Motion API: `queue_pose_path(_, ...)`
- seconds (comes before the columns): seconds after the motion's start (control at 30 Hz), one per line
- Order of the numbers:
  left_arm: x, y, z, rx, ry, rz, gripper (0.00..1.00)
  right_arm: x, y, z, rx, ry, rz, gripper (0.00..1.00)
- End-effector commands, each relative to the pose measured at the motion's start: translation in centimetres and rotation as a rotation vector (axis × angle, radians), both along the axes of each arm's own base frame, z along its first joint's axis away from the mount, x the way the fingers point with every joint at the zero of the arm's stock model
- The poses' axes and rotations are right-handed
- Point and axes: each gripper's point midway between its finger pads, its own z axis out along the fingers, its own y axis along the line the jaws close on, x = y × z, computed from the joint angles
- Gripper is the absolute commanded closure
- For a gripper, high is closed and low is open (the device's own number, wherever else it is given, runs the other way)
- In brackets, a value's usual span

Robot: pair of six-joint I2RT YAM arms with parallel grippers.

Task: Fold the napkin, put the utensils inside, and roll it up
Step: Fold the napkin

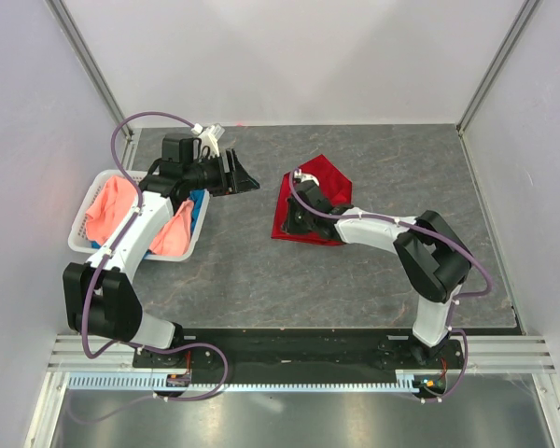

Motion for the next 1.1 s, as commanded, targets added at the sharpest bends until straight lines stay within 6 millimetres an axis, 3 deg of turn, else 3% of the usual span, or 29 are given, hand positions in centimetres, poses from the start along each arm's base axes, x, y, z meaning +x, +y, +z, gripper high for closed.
queue_pose_path(0.0,0.0,0.0,0.9,-0.016,-0.035,-0.014,0.28,1.3,1.8,1.7,0.037,-0.065,0.015,1.00)
queue_pose_path(0.63,0.2,-0.1,0.4,-0.013,-0.019,-0.015,0.28,2.0,2.8,0.1,0.010,-0.090,-0.003,1.00)
queue_pose_path(0.7,0.2,-0.1,0.3,-0.013,-0.016,-0.017,0.28,1.8,3.1,0.2,0.016,-0.087,0.015,0.88)
queue_pose_path(0.73,0.2,-0.1,0.2,-0.011,-0.016,-0.014,0.28,1.8,3.3,0.8,0.026,-0.094,0.025,0.80)
queue_pose_path(0.77,0.2,-0.1,0.1,-0.011,-0.013,-0.014,0.28,1.5,3.5,1.2,0.038,-0.093,0.045,0.65)
queue_pose_path(0.8,0.2,-0.1,0.0,-0.011,-0.009,-0.015,0.27,1.5,3.9,2.3,0.058,-0.109,0.064,0.59)
queue_pose_path(0.97,0.4,-0.1,-0.8,-0.005,0.009,-0.012,0.27,0.3,4.2,6.7,0.111,-0.157,0.145,0.35)
queue_pose_path(1.0,0.5,0.0,-0.9,-0.002,0.011,-0.010,0.27,-0.2,3.4,7.9,0.106,-0.167,0.139,0.33)
queue_pose_path(1.07,0.6,0.0,-1.5,0.006,0.025,-0.004,0.27,-0.6,2.1,8.5,0.080,-0.179,0.130,0.29)
